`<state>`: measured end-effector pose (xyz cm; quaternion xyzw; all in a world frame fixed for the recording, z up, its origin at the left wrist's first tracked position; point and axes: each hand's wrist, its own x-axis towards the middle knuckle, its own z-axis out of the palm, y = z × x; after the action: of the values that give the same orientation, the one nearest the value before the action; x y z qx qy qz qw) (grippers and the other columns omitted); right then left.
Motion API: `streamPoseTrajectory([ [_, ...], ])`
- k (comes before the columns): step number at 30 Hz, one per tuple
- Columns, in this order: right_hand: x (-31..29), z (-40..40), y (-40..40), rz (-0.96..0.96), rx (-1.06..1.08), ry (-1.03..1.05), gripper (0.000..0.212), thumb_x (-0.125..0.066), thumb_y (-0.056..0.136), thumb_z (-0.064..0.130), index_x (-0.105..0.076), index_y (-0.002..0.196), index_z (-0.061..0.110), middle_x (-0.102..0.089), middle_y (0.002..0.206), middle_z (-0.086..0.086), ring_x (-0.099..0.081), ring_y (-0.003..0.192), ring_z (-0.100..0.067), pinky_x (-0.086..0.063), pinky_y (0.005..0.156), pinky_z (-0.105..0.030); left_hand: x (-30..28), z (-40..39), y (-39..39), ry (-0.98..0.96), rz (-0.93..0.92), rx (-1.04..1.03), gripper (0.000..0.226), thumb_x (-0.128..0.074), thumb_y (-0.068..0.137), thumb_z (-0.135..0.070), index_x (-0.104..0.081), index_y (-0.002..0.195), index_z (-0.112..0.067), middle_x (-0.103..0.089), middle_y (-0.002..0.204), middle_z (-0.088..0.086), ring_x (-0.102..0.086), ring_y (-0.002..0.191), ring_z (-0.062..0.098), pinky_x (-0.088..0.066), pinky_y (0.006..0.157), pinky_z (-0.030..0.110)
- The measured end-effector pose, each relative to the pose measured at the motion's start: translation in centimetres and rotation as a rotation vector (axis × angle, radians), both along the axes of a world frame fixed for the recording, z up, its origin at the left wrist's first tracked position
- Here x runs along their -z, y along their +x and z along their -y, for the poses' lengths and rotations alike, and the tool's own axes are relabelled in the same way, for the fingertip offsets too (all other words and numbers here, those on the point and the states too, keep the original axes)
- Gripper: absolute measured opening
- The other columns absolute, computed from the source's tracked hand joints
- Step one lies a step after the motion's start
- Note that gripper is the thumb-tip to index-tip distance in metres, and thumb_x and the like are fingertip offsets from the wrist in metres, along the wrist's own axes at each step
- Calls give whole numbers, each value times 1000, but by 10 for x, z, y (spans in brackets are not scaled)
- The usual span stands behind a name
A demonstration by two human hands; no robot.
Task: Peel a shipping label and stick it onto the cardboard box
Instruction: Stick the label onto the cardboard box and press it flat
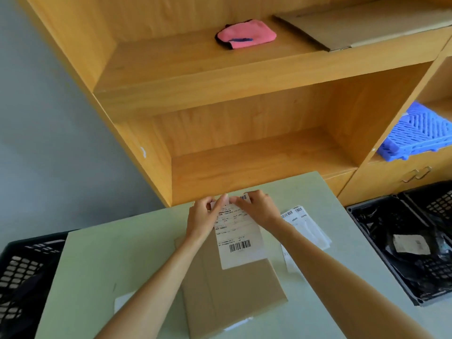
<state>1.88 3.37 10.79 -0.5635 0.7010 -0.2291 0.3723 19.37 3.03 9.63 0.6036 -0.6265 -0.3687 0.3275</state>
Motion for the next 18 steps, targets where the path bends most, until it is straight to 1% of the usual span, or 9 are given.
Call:
streamPoseTrajectory([
  [3, 14, -3, 22, 10, -54, 36, 60, -56, 83, 67, -34, 55, 19, -42, 55, 5, -42, 54, -19, -32, 53, -30, 15, -9, 21, 23, 37, -34, 71, -51, 83, -72, -52, 68, -3, -45, 56, 1, -44, 52, 14, -29, 55, 32],
  [6, 27, -7, 37, 18, -79, 65, 58, -56, 87, 61, -31, 55, 19, -39, 55, 4, -37, 53, -18, -29, 53, -30, 27, -18, 33, 45, 91, -66, 62, -55, 90, -60, -37, 59, -9, -33, 51, -3, -35, 49, 12, -24, 54, 32],
  [9, 46, -12, 49, -39, -124, 111, 53, -54, 89, 58, -38, 57, 19, -46, 61, 2, -46, 63, -22, -32, 52, -29, 41, -26, 42, 60, 139, -86, 57, -54, 91, -58, -32, 60, -15, -28, 50, -6, -30, 47, 12, -22, 51, 30],
  [10, 52, -12, 52, -55, -142, 127, 49, -53, 89, 58, -44, 61, 19, -51, 65, 0, -50, 68, -23, -37, 55, -30, 48, -28, 46, 63, 144, -86, 57, -53, 91, -59, -34, 61, -15, -29, 51, -6, -30, 47, 12, -22, 51, 29],
  [12, 63, -15, 55, -79, -169, 145, 42, -51, 89, 58, -59, 81, 18, -62, 78, -3, -60, 78, -27, -47, 65, -34, 58, -31, 50, 67, 126, -73, 57, -54, 91, -58, -39, 61, -11, -29, 51, -4, -28, 46, 9, -20, 48, 25],
  [13, 67, -16, 57, -93, -172, 149, 42, -50, 90, 57, -62, 92, 17, -64, 83, -3, -62, 82, -28, -49, 68, -36, 64, -32, 52, 71, 106, -65, 59, -55, 90, -57, -41, 61, -8, -28, 52, -4, -25, 45, 8, -19, 47, 23],
  [14, 69, -17, 58, -110, -171, 156, 43, -49, 90, 57, -62, 96, 16, -63, 83, -3, -62, 83, -28, -48, 68, -36, 69, -34, 53, 71, 93, -57, 62, -55, 90, -58, -42, 61, -5, -27, 52, -4, -23, 45, 7, -18, 46, 23],
  [16, 74, -18, 61, -140, -168, 175, 44, -49, 90, 57, -60, 93, 14, -59, 79, -3, -60, 79, -28, -44, 64, -35, 78, -36, 56, 66, 99, -49, 64, -54, 88, -63, -41, 61, -7, -27, 52, -3, -21, 46, 8, -16, 48, 26],
  [18, 78, -19, 63, -152, -160, 201, 42, -50, 89, 56, -57, 81, 16, -58, 75, -2, -60, 76, -28, -42, 60, -33, 85, -36, 57, 72, 127, -40, 58, -55, 88, -62, -37, 59, -14, -28, 52, -5, -22, 47, 9, -16, 50, 29],
])
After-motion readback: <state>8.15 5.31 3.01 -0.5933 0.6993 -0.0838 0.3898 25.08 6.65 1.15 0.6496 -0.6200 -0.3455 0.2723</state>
